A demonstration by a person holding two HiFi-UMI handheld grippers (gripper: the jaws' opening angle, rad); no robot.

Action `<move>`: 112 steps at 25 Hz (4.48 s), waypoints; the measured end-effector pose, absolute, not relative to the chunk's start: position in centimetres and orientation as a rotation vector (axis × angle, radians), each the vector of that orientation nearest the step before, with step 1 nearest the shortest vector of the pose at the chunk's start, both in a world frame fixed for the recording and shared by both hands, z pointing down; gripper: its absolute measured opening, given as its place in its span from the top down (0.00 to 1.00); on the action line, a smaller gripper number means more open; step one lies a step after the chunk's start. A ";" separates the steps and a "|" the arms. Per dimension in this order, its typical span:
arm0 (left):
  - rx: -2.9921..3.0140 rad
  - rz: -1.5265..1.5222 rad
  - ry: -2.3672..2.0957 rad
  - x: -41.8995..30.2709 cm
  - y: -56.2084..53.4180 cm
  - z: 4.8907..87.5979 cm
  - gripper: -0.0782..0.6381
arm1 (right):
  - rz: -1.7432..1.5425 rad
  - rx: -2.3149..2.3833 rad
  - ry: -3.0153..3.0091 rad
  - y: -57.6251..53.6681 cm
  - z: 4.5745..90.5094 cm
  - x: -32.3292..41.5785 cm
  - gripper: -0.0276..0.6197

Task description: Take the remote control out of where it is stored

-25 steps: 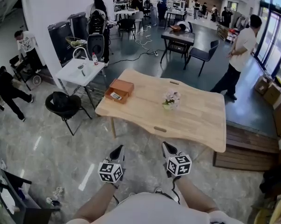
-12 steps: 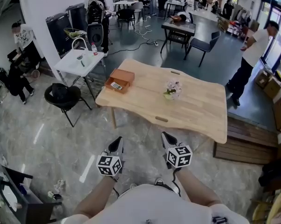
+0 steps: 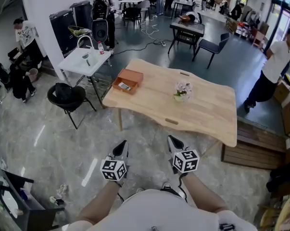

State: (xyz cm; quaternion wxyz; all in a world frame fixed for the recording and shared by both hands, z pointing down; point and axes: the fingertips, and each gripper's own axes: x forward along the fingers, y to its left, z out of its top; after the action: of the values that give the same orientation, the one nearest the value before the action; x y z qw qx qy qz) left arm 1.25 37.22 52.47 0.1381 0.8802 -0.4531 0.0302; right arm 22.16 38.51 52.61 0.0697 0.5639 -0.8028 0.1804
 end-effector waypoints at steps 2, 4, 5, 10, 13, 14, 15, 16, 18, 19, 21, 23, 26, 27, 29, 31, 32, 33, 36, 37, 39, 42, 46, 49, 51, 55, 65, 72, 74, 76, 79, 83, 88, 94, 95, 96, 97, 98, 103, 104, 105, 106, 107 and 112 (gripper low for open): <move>2.542 0.088 -1.311 0.2 37.3 52.6 0.89 | 0.543 1.699 -2.413 38.5 52.6 21.1 0.92; 2.539 0.087 -1.314 -1.0 37.6 52.6 0.89 | 0.541 1.696 -2.412 38.6 52.6 19.9 0.92; 2.539 0.088 -1.316 -1.7 37.7 52.6 0.89 | 0.541 1.693 -2.412 38.7 52.6 19.3 0.92; 2.531 0.101 -1.323 -4.1 38.7 53.2 0.89 | 0.536 1.701 -2.420 39.5 52.6 17.2 0.92; 2.517 0.084 -1.331 -5.0 38.8 53.3 0.89 | 0.541 1.695 -2.416 39.7 52.7 16.4 0.92; 2.512 0.078 -1.330 -5.2 38.9 53.4 0.89 | 0.544 1.692 -2.413 39.7 52.8 16.2 0.92; 2.512 0.075 -1.329 -5.4 38.8 53.4 0.89 | 0.544 1.691 -2.412 39.6 52.9 16.0 0.92; 2.514 0.073 -1.328 -5.5 38.7 53.4 0.89 | 0.542 1.690 -2.414 39.3 52.9 15.8 0.92; 2.515 0.075 -1.336 -5.9 38.0 53.4 0.89 | 0.538 1.686 -2.425 38.5 52.8 15.4 0.91; 2.510 0.076 -1.346 -6.2 37.5 53.5 0.89 | 0.538 1.684 -2.432 37.9 52.9 15.2 0.92; 2.491 0.077 -1.368 -6.8 36.5 53.7 0.89 | 0.543 1.672 -2.443 36.8 53.1 14.8 0.92; 2.481 0.079 -1.382 -7.3 35.5 53.8 0.89 | 0.550 1.653 -2.453 35.7 53.3 14.3 0.92; 2.473 0.087 -1.399 -7.7 33.7 54.1 0.89 | 0.566 1.639 -2.463 33.5 53.6 14.1 0.92; 2.463 0.090 -1.408 -7.9 33.0 54.4 0.89 | 0.571 1.636 -2.464 32.5 53.9 14.1 0.92; 2.441 0.099 -1.427 -8.2 31.3 55.0 0.89 | 0.582 1.623 -2.467 30.5 54.5 14.0 0.92; 2.428 0.109 -1.442 -8.2 29.3 55.2 0.89 | 0.593 1.600 -2.476 28.3 54.7 14.0 0.92; 2.424 0.111 -1.449 -8.1 28.3 55.1 0.89 | 0.599 1.583 -2.481 27.3 54.8 14.0 0.92; 2.422 0.111 -1.458 -7.9 27.4 54.9 0.89 | 0.605 1.565 -2.485 26.4 54.8 14.0 0.92; 2.406 0.106 -1.491 -7.7 24.1 54.0 0.89 | 0.640 1.521 -2.489 22.7 55.0 14.2 0.92; 2.396 0.106 -1.504 -7.6 22.8 53.8 0.89 | 0.656 1.511 -2.494 21.0 55.0 14.3 0.92; 2.374 0.116 -1.527 -7.6 20.3 53.7 0.89 | 0.665 1.483 -2.515 17.8 54.6 14.1 0.92; 2.348 0.133 -1.557 -7.2 16.4 53.6 0.89 | 0.636 1.426 -2.551 13.2 53.8 13.9 0.92; 2.331 0.108 -1.608 -6.0 10.7 52.3 0.89 | 0.638 1.390 -2.577 7.2 53.5 15.3 0.92; 2.349 0.089 -1.640 -5.1 6.8 50.8 0.89 | 0.628 1.372 -2.601 3.0 53.2 16.3 0.92; 2.355 0.083 -1.663 -4.5 4.7 50.2 0.89 | 0.624 1.356 -2.615 0.5 53.2 16.6 0.92; 2.327 0.078 -1.710 -4.3 2.2 49.9 0.89 | 0.637 1.313 -2.646 -2.8 53.5 16.3 0.92; 2.310 0.072 -1.703 -6.7 -5.0 51.8 0.89 | 0.645 1.263 -2.646 -9.2 55.4 12.8 0.92; 2.374 0.058 -1.589 -9.5 -13.3 52.6 0.89 | 0.640 1.372 -2.584 -15.1 56.0 10.2 0.92; 2.399 0.055 -1.554 -10.5 -15.7 52.4 0.89 | 0.643 1.409 -2.564 -17.1 56.0 9.1 0.92; 2.425 0.061 -1.513 -11.6 -17.9 52.2 0.89 | 0.647 1.447 -2.546 -18.9 55.8 7.8 0.91; 2.456 0.070 -1.452 -13.6 -20.5 52.0 0.89 | 0.624 1.497 -2.534 -21.2 54.9 5.3 0.92; 2.483 0.085 -1.394 -16.0 -23.4 52.1 0.89 | 0.598 1.550 -2.528 -23.8 53.5 2.6 0.91; 2.461 0.085 -1.371 -18.0 -26.2 52.9 0.89 | 0.600 1.586 -2.487 -25.5 53.5 1.5 0.92; 2.478 0.063 -1.355 -18.2 -28.4 52.9 0.89 | 0.596 1.606 -2.457 -27.6 53.9 1.6 0.91; 2.476 0.061 -1.357 -18.3 -28.7 52.9 0.89 | 0.596 1.603 -2.459 -28.0 53.9 1.5 0.91; 2.474 0.061 -1.360 -18.3 -29.0 52.8 0.89 | 0.596 1.599 -2.462 -28.4 53.9 1.5 0.91; 2.475 0.061 -1.363 -18.2 -29.3 52.7 0.89 | 0.596 1.594 -2.466 -28.8 53.8 1.4 0.91; 2.476 0.063 -1.365 -18.2 -29.5 52.6 0.89 | 0.595 1.588 -2.469 -29.2 53.8 1.3 0.91; 2.470 0.075 -1.383 -18.0 -30.6 52.8 0.89 | 0.614 1.547 -2.472 -30.4 54.5 1.2 0.91; 2.465 0.079 -1.385 -17.9 -30.8 53.0 0.89 | 0.623 1.537 -2.470 -30.7 54.8 1.2 0.91; 2.459 0.082 -1.385 -17.8 -30.9 53.2 0.89 | 0.633 1.527 -2.465 -30.9 55.2 1.2 0.91; 2.453 0.087 -1.384 -17.6 -31.1 53.5 0.89 | 0.643 1.517 -2.458 -31.2 55.7 1.3 0.91; 2.446 0.092 -1.382 -17.4 -31.3 54.0 0.89 | 0.652 1.507 -2.449 -31.6 56.3 1.4 0.91; 2.376 0.142 -1.376 -16.6 -31.7 57.3 0.89 | 0.706 1.428 -2.376 -32.9 60.9 2.1 0.91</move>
State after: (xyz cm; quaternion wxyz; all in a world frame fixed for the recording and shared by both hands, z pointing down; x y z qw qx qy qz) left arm -16.63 -31.73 57.30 0.1950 0.8477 -0.4908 0.0506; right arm 2.10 -32.94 60.88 0.1401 0.4945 -0.8223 0.2443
